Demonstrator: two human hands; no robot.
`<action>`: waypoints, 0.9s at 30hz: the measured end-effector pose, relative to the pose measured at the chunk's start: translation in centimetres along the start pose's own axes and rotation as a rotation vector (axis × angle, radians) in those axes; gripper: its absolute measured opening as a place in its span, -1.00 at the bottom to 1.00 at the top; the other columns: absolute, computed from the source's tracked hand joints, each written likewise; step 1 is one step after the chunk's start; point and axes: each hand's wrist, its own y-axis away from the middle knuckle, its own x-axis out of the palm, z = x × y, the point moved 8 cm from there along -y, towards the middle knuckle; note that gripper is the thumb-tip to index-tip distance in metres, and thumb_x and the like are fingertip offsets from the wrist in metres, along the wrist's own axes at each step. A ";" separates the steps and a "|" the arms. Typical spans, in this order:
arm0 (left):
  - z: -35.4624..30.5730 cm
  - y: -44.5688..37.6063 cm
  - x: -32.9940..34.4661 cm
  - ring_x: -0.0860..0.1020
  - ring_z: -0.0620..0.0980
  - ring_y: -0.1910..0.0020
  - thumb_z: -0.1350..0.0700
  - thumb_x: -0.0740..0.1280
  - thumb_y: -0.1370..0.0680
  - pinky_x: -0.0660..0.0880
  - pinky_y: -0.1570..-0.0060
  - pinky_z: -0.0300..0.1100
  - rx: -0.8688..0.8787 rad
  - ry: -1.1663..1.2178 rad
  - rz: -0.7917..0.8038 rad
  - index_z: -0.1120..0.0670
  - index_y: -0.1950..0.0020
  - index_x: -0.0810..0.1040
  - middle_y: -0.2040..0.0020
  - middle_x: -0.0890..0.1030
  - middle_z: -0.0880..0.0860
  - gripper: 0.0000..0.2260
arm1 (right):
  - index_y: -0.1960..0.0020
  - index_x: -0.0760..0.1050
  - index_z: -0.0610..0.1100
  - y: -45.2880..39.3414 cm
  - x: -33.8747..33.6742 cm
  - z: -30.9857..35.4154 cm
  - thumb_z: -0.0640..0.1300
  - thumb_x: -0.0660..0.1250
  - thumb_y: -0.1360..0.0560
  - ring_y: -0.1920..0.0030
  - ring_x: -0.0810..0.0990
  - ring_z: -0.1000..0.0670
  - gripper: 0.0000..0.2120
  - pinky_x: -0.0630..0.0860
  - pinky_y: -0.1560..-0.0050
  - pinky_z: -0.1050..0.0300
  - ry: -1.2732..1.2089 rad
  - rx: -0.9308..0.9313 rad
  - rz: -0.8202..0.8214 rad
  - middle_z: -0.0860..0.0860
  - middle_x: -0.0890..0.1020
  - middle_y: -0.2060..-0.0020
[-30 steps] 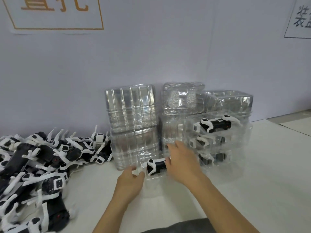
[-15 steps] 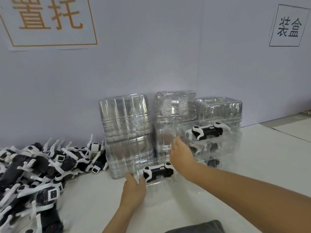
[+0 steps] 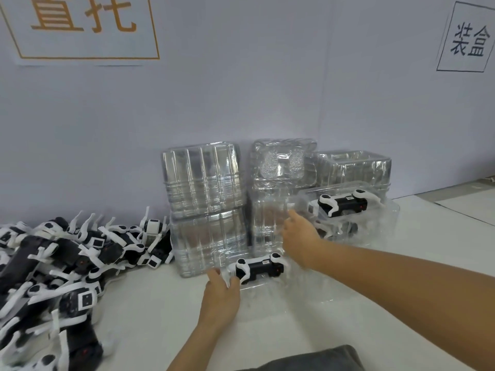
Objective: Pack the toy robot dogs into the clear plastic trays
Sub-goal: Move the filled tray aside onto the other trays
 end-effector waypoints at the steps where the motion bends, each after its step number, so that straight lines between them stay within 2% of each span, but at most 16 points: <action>1: -0.1 0.0 0.1 0.52 0.09 0.00 0.00 0.15 -0.69 0.39 0.13 -0.11 0.003 -0.007 0.001 0.14 -0.36 0.21 -0.19 0.54 0.24 -0.67 | -0.40 0.47 -0.08 0.2 0.2 -0.1 0.07 0.28 -0.60 -0.32 0.46 -0.14 -0.57 0.04 -0.52 -0.24 -0.006 0.003 -0.011 -0.07 0.54 -0.28; 5: -0.5 -0.1 0.7 0.50 0.06 -0.09 -0.02 0.15 -0.69 0.35 0.04 -0.13 0.008 -0.037 0.015 0.16 -0.42 0.21 -0.18 0.48 0.10 -0.61 | -0.38 0.48 -0.09 0.8 1.1 -0.5 0.05 0.32 -0.57 -0.32 0.45 -0.15 -0.58 0.08 -0.50 -0.25 -0.014 -0.013 -0.075 -0.07 0.54 -0.26; 13: -0.3 -0.2 1.0 0.45 0.05 -0.13 -0.02 0.15 -0.69 0.35 -0.04 -0.13 -0.006 -0.061 0.015 0.17 -0.51 0.16 -0.31 0.46 0.15 -0.54 | -0.38 0.47 -0.11 1.0 1.3 -0.6 0.04 0.27 -0.59 -0.30 0.46 -0.16 -0.59 0.13 -0.47 -0.25 -0.067 -0.031 -0.114 -0.10 0.54 -0.24; 16: -0.3 -0.2 0.7 0.45 0.12 -0.24 -0.03 0.17 -0.68 0.39 -0.16 -0.07 0.001 -0.106 -0.023 0.18 -0.53 0.16 -0.38 0.42 0.19 -0.51 | -0.34 0.49 -0.09 1.0 0.7 -0.6 0.02 0.27 -0.59 -0.22 0.50 -0.14 -0.63 0.13 -0.45 -0.23 -0.058 -0.036 -0.150 -0.08 0.58 -0.16; 18: -1.0 0.2 0.1 0.40 0.15 -0.30 -0.02 0.20 -0.66 0.38 -0.18 -0.06 0.044 -0.214 -0.099 0.17 -0.51 0.19 -0.37 0.41 0.18 -0.51 | -0.37 0.45 -0.11 1.2 -0.1 -1.0 0.00 0.25 -0.59 -0.25 0.50 -0.12 -0.62 0.15 -0.45 -0.21 -0.129 -0.028 -0.201 -0.08 0.56 -0.21; 20: -2.7 0.9 -0.8 0.38 0.12 -0.27 0.01 0.22 -0.63 0.37 -0.16 -0.08 0.154 -0.387 -0.221 0.13 -0.48 0.23 -0.32 0.43 0.13 -0.54 | -0.40 0.40 -0.12 1.9 -1.6 -2.2 -0.07 0.22 -0.59 -0.29 0.48 -0.10 -0.61 0.24 -0.44 -0.16 -0.281 -0.013 -0.321 -0.09 0.52 -0.28; 22: -5.3 1.7 -0.8 0.35 0.06 -0.26 0.01 0.24 -0.61 0.35 -0.23 -0.13 0.326 -0.464 -0.292 0.10 -0.48 0.25 -0.33 0.43 0.07 -0.53 | -0.40 0.39 -0.08 3.8 -3.0 -4.4 -0.17 0.20 -0.55 -0.27 0.48 -0.04 -0.59 0.33 -0.39 -0.08 -0.506 0.036 -0.513 -0.04 0.53 -0.28; 25: -9.3 2.5 1.7 0.28 -0.01 -0.41 -0.03 0.27 -0.60 0.27 -0.42 -0.12 0.601 -0.406 -0.148 0.05 -0.58 0.17 -0.45 0.34 0.01 -0.42 | -0.37 0.48 -0.06 8.6 -2.9 -9.5 -0.18 0.23 -0.53 -0.27 0.52 -0.05 -0.59 0.41 -0.38 -0.08 -0.822 0.185 -0.845 -0.03 0.58 -0.25; 27: -11.3 2.8 4.2 0.18 -0.02 -0.51 -0.13 0.30 -0.59 0.19 -0.51 -0.07 0.676 -0.394 0.009 0.01 -0.62 0.06 -0.54 0.24 -0.02 -0.31 | -0.30 0.52 -0.09 12.5 -0.6 -13.2 -0.14 0.18 -0.52 -0.21 0.53 -0.06 -0.63 0.47 -0.28 -0.05 -1.012 0.361 -1.058 -0.06 0.59 -0.17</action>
